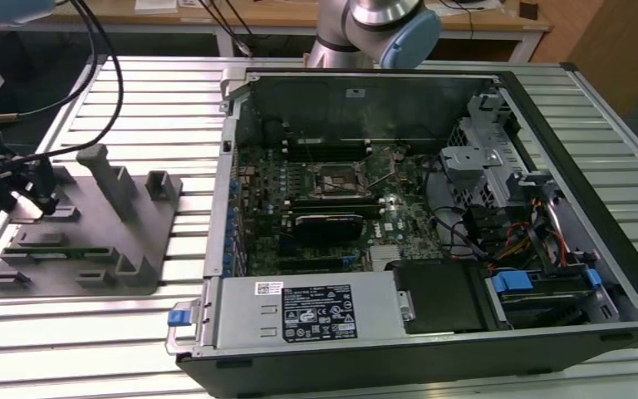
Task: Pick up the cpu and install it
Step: 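Pick up the cpu and move it towards the insertion slot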
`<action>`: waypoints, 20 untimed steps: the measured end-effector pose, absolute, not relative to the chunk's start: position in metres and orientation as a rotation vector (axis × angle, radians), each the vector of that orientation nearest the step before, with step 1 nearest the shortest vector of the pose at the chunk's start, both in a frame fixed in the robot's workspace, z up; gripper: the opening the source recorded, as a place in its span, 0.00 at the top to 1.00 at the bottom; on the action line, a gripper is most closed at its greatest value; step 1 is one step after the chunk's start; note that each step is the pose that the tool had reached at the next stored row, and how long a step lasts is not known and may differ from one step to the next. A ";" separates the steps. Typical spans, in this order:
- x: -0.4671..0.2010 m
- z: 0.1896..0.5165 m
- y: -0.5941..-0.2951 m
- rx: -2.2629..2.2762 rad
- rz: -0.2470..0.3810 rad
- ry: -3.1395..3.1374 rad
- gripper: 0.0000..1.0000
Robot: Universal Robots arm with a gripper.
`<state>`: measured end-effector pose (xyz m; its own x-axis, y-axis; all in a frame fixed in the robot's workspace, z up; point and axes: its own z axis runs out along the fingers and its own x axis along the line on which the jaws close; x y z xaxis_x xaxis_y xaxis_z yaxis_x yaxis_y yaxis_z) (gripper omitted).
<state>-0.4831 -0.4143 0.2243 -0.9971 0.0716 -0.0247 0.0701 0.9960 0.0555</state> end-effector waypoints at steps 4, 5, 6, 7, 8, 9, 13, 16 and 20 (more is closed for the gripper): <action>-0.483 0.229 -0.414 0.110 0.085 3.112 0.45; -0.483 0.230 -0.414 0.110 0.085 3.112 0.45; -0.483 0.232 -0.414 0.111 0.085 3.112 0.45; -0.483 0.233 -0.414 0.110 0.085 3.112 0.45; -0.483 0.234 -0.414 0.110 0.085 3.112 0.45; -0.483 0.236 -0.414 0.110 0.085 3.112 0.45; -0.483 0.241 -0.414 0.110 0.085 3.112 0.45; -0.483 0.245 -0.414 0.110 0.085 3.111 0.45; -0.483 0.251 -0.414 0.110 0.085 3.111 0.45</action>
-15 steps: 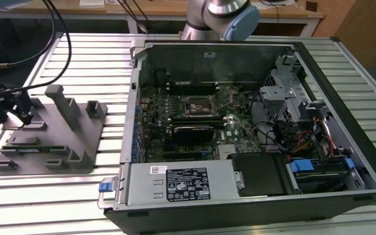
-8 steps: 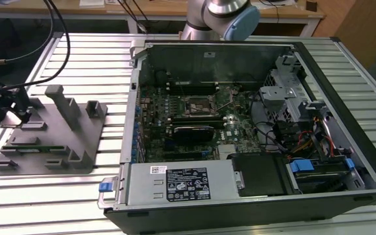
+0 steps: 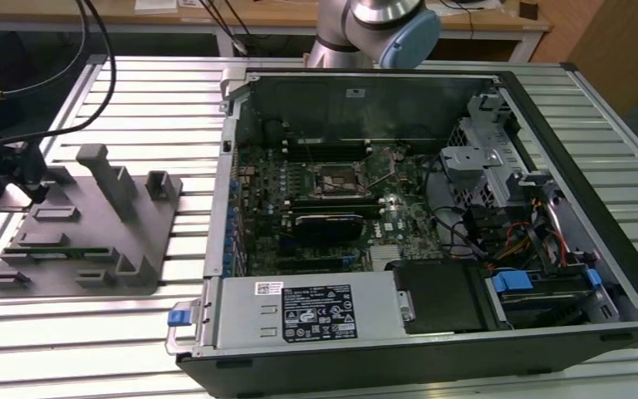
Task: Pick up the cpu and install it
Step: 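Pick up the cpu and move it towards the insertion slot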
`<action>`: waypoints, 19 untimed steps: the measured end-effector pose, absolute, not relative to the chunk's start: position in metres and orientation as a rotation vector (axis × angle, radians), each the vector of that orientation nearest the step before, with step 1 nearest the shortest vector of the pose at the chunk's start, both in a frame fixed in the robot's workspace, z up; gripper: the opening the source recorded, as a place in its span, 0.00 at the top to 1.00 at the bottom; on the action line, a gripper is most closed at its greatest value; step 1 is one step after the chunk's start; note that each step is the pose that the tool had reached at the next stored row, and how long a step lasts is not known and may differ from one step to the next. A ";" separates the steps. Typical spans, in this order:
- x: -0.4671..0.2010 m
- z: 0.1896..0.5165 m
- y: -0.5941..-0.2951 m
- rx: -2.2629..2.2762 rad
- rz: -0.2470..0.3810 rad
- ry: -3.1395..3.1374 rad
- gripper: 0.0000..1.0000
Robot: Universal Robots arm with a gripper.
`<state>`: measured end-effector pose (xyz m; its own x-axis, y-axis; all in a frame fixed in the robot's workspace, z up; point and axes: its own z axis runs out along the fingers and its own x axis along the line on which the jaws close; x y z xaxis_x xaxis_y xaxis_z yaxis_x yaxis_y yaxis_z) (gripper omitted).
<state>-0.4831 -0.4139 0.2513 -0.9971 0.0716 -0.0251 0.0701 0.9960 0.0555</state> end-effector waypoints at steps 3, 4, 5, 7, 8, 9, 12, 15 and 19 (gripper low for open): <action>-0.483 0.256 -0.414 0.110 0.085 3.111 0.45; -0.483 0.257 -0.414 0.110 0.085 3.111 0.45; -0.483 0.258 -0.414 0.110 0.085 3.111 0.45; -0.483 0.261 -0.414 0.110 0.085 3.111 0.45; -0.483 0.263 -0.414 0.110 0.085 3.111 0.45; -0.483 0.264 -0.414 0.110 0.085 3.111 0.45; -0.483 0.268 -0.414 0.110 0.085 3.111 0.45; -0.483 0.272 -0.414 0.110 0.085 3.111 0.45; -0.483 0.277 -0.414 0.110 0.085 3.110 0.45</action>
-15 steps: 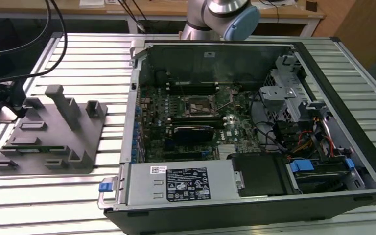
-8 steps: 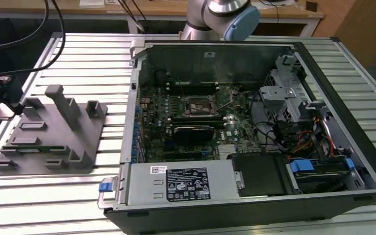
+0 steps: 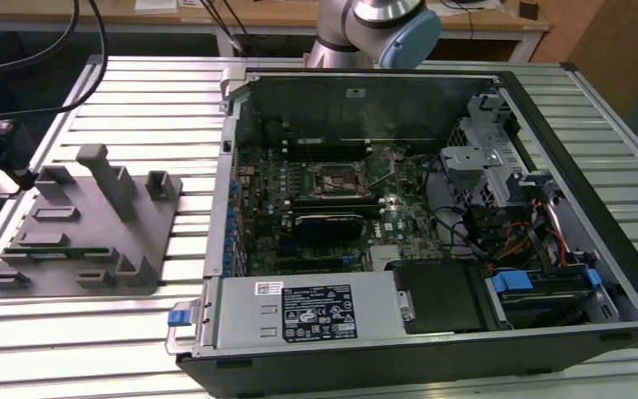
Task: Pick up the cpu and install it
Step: 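Pick up the cpu and move it towards the insertion slot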
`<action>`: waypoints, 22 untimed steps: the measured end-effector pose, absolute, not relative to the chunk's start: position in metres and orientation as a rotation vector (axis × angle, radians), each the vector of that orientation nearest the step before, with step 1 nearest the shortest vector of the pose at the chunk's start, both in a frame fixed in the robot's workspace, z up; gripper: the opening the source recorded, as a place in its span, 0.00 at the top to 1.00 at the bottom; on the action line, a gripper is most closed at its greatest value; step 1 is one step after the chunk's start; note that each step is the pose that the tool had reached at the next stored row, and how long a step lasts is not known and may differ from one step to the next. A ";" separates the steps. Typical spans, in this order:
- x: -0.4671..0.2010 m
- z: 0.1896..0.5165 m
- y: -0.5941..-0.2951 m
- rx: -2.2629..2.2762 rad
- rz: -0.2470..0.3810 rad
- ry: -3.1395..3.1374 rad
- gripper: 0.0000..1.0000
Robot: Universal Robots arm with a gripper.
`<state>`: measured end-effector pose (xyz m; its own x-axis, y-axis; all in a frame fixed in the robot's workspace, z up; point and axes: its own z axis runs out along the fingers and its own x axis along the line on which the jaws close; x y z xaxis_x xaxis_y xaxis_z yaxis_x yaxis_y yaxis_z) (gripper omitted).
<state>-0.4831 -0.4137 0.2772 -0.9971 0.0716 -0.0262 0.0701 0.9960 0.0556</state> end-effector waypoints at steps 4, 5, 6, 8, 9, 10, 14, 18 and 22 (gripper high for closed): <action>-0.483 0.282 -0.414 0.110 0.085 3.110 0.45; -0.483 0.283 -0.414 0.110 0.085 3.110 0.45; -0.483 0.285 -0.414 0.110 0.085 3.110 0.45; -0.483 0.287 -0.414 0.110 0.085 3.110 0.45; -0.483 0.288 -0.414 0.110 0.085 3.110 0.45; -0.483 0.289 -0.414 0.110 0.085 3.110 0.45; -0.483 0.294 -0.414 0.110 0.085 3.109 0.45; -0.483 0.298 -0.414 0.110 0.085 3.109 0.45; -0.483 0.302 -0.414 0.110 0.085 3.109 0.45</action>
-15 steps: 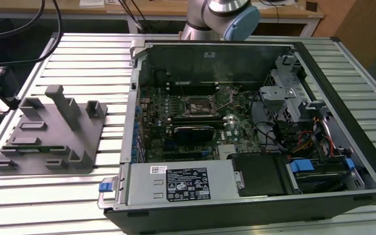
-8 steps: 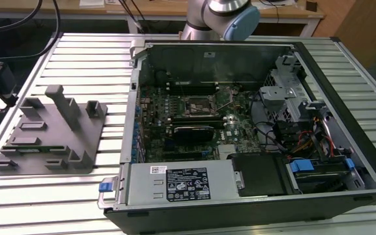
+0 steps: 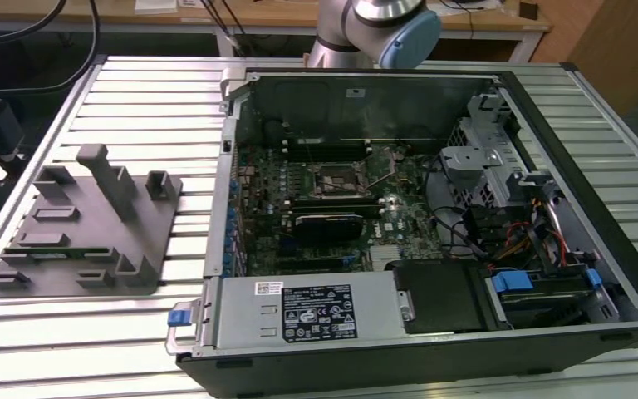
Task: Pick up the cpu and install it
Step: 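Pick up the cpu and move it towards the insertion slot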
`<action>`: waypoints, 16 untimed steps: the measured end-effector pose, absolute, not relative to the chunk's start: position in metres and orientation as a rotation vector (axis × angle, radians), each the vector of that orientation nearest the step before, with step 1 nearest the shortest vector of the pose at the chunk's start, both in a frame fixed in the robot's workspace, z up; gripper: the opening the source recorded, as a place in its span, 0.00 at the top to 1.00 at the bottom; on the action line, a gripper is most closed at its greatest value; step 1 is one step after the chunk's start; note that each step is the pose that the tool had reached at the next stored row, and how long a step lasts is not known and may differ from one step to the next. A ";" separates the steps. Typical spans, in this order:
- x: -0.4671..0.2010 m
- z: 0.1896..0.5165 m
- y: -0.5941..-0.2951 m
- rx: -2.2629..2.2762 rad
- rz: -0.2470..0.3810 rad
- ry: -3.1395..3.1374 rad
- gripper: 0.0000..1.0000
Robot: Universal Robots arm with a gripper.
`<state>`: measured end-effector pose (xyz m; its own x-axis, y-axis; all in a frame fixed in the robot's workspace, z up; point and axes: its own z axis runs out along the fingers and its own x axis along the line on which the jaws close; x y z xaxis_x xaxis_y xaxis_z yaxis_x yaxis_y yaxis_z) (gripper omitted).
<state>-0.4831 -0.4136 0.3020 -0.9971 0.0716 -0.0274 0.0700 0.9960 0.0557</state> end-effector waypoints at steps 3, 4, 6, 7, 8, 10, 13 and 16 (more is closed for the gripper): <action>-0.483 0.305 -0.414 0.110 0.085 3.109 0.45; -0.483 0.307 -0.414 0.110 0.085 3.109 0.45; -0.483 0.309 -0.414 0.110 0.085 3.109 0.45; -0.483 0.310 -0.414 0.110 0.085 3.109 0.45; -0.483 0.311 -0.414 0.110 0.085 3.109 0.45; -0.483 0.313 -0.414 0.110 0.085 3.109 0.45; -0.483 0.315 -0.414 0.110 0.085 3.109 0.45; -0.483 0.318 -0.414 0.110 0.085 3.109 0.45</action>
